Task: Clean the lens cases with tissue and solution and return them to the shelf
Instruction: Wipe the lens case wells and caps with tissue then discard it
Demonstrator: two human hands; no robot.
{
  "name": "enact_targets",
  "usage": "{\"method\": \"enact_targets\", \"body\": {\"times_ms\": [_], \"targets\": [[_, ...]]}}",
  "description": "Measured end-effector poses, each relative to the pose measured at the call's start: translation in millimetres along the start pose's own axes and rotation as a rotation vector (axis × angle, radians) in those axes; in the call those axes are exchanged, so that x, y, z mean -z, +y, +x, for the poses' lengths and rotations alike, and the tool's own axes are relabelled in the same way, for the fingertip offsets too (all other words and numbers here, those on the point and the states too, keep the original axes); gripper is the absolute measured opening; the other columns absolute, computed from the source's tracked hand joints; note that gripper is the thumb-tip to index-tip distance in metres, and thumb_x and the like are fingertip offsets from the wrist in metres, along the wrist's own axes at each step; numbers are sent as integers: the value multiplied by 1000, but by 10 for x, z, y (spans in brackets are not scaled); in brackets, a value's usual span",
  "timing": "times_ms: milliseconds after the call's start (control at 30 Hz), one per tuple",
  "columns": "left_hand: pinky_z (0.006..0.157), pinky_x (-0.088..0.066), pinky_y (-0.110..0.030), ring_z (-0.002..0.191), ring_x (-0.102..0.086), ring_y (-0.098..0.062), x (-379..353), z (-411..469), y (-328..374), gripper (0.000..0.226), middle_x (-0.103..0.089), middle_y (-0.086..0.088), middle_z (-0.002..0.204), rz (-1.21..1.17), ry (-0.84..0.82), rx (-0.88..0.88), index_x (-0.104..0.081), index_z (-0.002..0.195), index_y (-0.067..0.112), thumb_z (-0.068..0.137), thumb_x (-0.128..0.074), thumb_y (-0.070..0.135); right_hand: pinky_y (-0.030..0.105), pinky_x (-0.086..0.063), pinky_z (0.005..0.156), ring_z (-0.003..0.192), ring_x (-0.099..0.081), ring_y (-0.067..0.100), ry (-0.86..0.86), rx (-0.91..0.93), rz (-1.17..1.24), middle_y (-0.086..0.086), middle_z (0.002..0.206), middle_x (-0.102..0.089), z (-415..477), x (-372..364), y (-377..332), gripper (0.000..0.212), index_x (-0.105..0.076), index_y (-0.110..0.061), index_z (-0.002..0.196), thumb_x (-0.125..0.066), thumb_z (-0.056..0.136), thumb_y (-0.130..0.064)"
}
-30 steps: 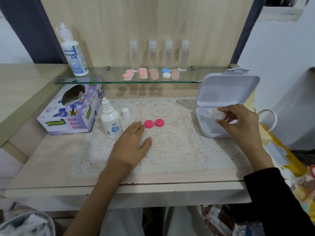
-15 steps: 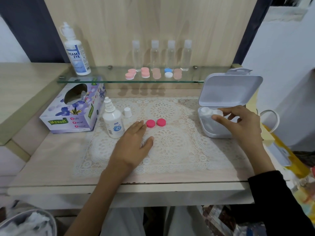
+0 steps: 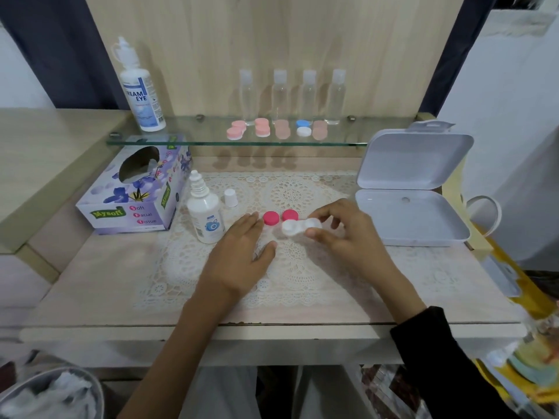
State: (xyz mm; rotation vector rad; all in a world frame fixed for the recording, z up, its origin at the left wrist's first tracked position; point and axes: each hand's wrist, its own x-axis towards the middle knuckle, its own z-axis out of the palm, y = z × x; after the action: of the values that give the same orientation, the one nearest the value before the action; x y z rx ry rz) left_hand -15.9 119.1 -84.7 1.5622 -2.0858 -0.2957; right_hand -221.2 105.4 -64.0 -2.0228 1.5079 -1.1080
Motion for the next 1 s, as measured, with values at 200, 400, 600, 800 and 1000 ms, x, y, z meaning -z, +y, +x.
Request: {"method": "enact_targets", "body": {"times_ms": [200,400,600,800,1000], "targets": [[109,-6,-14,143,-19,-10,20,-10,10,65,-29,1,154,-20,-3,7,-36,145,14,88,-41,45,17,-32,76,95,-46,11,-36,1,-46,-12,93,-51,-44,-213,-12,21,-70,-17,98,-76,81,-27],[108,-8,-13,142,-22,-9,23,-14,10,62,-31,2,152,-10,14,10,-38,144,15,89,-42,44,40,-40,91,103,-48,16,-46,23,-131,-4,105,-57,-41,-228,23,30,-71,-19,101,-77,78,-36],[107,-16,-17,139,-29,-11,13,-16,2,54,-37,1,149,1,39,18,-42,142,14,92,-51,35,29,-42,96,112,-52,13,-41,-20,-19,-3,117,-59,-99,-172,-12,41,-65,-13,121,-73,84,-30],[101,-35,-26,129,-43,-13,41,-51,24,48,-51,3,139,1,110,-1,-52,134,17,89,-49,33,28,-10,119,145,-25,16,-196,-10,-245,5,153,-36,-221,-139,40,67,-43,-12,143,-39,88,-49],[93,-48,-29,112,-55,-5,123,-67,25,35,-65,8,116,-190,232,-181,-66,116,18,88,-46,27,22,-7,117,146,-22,14,-185,4,-278,3,155,-32,-238,-156,59,69,-41,-13,145,-36,88,-52]]}}
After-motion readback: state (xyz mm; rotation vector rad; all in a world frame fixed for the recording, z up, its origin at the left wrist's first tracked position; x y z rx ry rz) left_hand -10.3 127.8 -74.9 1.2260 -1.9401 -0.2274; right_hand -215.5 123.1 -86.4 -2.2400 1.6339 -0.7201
